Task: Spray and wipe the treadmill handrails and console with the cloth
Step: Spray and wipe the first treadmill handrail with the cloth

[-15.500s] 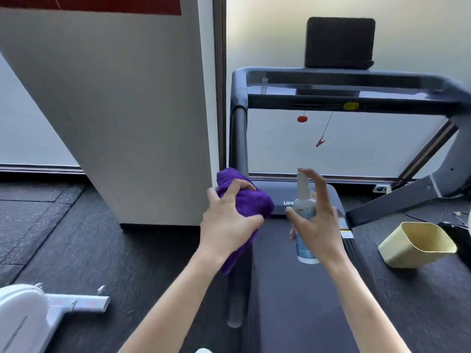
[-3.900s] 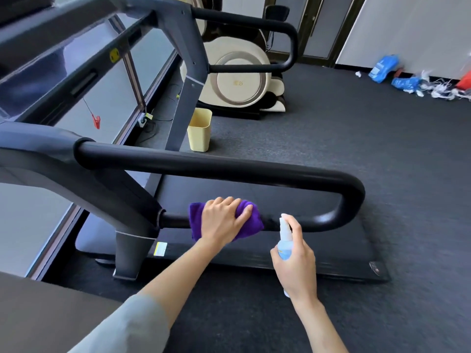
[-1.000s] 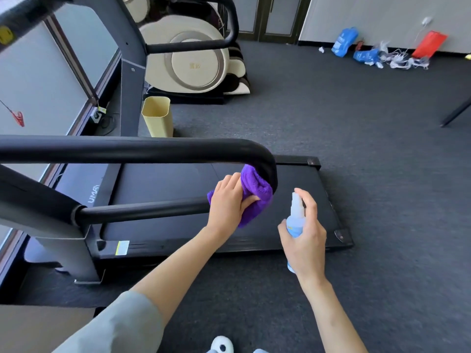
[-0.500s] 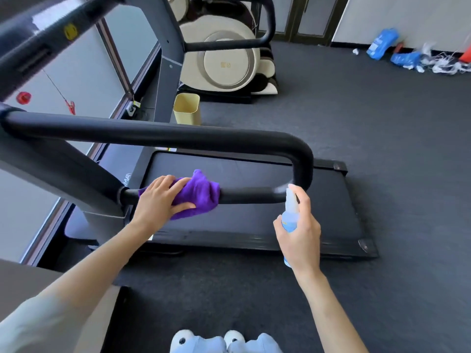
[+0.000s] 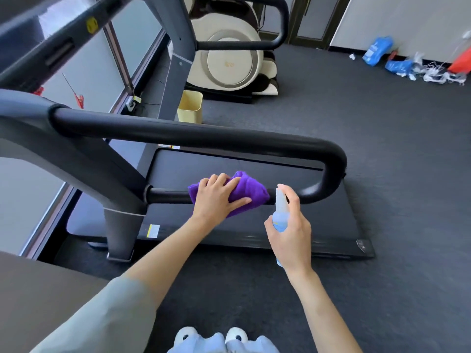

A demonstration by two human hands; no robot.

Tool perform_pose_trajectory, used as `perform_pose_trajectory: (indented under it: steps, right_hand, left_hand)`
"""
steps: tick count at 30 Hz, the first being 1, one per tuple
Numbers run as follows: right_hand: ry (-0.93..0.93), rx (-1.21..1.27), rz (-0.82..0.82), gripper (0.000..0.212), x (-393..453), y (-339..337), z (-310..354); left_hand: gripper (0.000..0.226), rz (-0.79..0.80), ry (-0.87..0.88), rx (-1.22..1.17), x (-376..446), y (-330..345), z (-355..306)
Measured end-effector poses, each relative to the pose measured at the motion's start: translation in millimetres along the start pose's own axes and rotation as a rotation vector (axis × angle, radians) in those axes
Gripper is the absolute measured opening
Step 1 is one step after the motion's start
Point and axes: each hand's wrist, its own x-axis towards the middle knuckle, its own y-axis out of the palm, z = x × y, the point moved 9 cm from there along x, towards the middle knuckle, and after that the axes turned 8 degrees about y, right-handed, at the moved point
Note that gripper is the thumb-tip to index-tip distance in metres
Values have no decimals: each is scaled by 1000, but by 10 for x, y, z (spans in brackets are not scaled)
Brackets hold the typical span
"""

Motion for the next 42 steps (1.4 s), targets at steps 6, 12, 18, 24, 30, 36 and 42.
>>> perform_pose_trajectory:
  steps: [6, 12, 18, 24, 30, 36, 42]
  right_hand:
    - [28, 2, -4, 78, -63, 96, 21]
    - [65, -23, -48, 77, -231, -37, -117]
    - [42, -64, -34, 77, -288, -82, -83]
    - [64, -62, -21, 76, -170, -137, -108]
    - [55, -27, 15, 75, -204, -79, -174]
    - [55, 6, 73, 75, -238, 56, -204]
    - [39, 1, 106, 77, -258, 157, -190]
  left_hand:
    - [82, -45, 20, 78, -612, -205, 1040]
    - [64, -71, -98, 208, -570, -82, 807]
    - [61, -150, 1, 169, -144, -43, -173]
    - [42, -322, -80, 31, -545, -216, 359]
    - [29, -532, -589, -489, -1334, -170, 677]
    - [51, -849, -1073, -1171, -1889, 142, 552]
    - [37, -916, -1272, -1414, -1639, 422, 647]
